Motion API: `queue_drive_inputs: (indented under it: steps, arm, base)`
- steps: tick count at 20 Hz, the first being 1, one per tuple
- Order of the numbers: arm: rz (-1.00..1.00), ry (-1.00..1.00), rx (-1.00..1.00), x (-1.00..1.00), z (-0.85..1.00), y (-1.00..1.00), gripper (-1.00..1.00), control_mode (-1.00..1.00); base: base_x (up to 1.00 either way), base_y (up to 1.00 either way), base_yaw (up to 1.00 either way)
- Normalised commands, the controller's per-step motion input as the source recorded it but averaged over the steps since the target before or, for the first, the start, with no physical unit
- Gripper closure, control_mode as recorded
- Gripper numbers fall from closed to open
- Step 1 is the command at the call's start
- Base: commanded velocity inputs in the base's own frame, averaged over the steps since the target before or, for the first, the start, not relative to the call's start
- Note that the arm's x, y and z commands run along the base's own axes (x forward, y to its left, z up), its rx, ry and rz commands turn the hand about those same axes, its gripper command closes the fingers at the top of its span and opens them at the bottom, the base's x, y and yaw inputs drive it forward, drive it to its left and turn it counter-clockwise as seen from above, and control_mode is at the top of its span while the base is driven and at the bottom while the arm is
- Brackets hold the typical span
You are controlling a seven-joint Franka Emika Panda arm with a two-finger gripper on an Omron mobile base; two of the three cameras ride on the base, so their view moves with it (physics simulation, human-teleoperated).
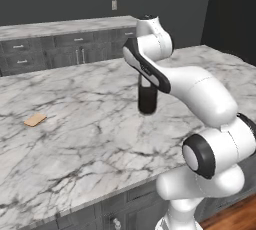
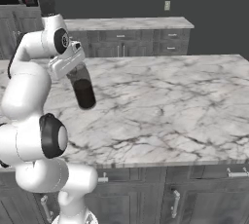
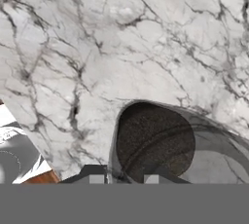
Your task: Pick the jar and jar from the dining table and place them in the open cabinet. Close the cabinet after placing the objects.
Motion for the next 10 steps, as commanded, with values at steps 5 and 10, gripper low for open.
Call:
queue_drive_inputs:
  steps: [5, 10]
  arm:
    - [0.00, 0.00, 0.00, 0.00, 0.00, 0.00, 1.00, 1.00]
    - [0.00, 0.00, 0.00, 0.00, 0.00, 0.00, 1.00, 1.00]
  base:
    - [-0.50, 0.84, 0.16]
    - [-0.54, 1.00, 0.26]
